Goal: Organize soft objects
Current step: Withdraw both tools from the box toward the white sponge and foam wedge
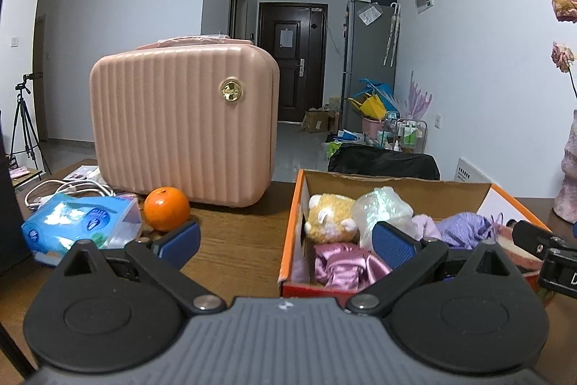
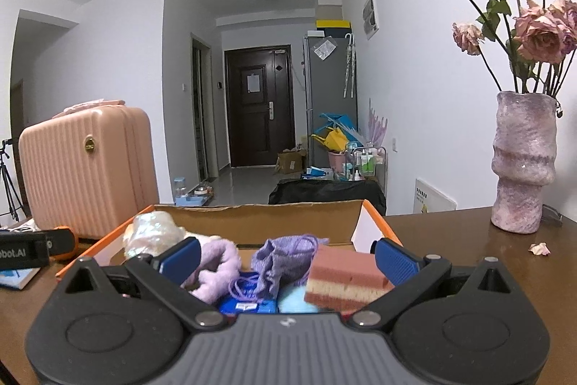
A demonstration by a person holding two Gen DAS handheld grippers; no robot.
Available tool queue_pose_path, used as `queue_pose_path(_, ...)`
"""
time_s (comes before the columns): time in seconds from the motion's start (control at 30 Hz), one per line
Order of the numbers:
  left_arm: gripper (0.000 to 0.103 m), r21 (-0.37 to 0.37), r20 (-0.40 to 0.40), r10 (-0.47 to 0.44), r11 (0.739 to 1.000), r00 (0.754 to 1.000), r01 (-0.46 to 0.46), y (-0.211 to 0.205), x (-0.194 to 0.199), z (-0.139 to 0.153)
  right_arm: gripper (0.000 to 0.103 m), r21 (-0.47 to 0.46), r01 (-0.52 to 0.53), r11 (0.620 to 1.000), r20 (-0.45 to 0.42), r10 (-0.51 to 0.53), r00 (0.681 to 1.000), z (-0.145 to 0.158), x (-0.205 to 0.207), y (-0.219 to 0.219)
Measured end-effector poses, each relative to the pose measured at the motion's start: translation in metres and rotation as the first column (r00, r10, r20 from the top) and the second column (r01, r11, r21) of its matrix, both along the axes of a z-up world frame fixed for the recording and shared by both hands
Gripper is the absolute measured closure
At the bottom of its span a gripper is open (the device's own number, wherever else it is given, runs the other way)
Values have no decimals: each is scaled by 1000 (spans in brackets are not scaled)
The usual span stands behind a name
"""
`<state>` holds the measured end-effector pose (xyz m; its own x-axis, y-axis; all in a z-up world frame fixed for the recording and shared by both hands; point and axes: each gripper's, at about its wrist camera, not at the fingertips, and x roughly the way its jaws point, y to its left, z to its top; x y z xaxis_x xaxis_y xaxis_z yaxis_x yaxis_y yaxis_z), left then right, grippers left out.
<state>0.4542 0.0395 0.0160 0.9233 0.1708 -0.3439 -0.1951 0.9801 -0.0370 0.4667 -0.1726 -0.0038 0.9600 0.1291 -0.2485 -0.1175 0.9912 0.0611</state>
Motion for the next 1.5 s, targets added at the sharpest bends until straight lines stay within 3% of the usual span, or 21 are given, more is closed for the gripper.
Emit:
queue_pose_path(1.1, 0, 24, -18, -53, 998, 998, 54, 33, -127, -6, 0, 3, -1, 1000, -65, 1, 998, -5, -104, 19)
queue_pose_path(1.5, 0, 9, -21, -47, 999, 999, 47, 58, -149, -8, 0, -22, -46, 999, -99, 43, 994, -11, -122, 41)
